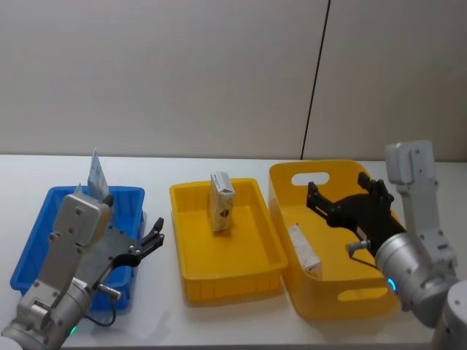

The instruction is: Bimanual collaborative sorting of washing and personal care products

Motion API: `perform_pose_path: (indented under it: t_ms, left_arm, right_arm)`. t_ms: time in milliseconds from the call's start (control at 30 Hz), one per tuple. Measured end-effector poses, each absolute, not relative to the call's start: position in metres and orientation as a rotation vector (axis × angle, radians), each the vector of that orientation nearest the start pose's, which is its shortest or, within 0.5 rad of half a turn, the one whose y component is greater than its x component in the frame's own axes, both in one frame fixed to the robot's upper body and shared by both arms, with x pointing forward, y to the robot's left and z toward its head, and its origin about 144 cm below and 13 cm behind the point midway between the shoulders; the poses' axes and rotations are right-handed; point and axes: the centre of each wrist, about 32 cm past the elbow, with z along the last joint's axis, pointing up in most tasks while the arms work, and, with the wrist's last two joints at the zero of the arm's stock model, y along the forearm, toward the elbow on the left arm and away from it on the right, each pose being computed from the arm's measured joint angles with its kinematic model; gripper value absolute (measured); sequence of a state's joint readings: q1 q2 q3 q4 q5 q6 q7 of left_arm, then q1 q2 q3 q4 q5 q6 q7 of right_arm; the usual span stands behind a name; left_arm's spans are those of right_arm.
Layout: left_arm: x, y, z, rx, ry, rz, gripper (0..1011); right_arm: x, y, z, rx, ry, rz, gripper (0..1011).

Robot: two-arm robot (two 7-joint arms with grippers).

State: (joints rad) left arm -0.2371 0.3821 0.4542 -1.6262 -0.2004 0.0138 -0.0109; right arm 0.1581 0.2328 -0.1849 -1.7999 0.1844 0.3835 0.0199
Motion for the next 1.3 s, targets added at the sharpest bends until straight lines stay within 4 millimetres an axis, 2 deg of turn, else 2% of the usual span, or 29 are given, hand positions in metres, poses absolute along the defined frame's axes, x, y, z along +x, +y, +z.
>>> perform_pose_path:
  t_ms: [800,1300]
  left_arm:
    - [0.492,0.198,1.204,0.061,-0.268,1.124,1001]
    - [0.492,0.198,1.204,0.061,-0.268,1.124,1002]
  right_arm:
    - [0.448,-0.235,1.195,0.011,-0.070,-1.239,1000]
    - [0.443,-0.237,1.188,0.026,-0.074,-1.229,1000]
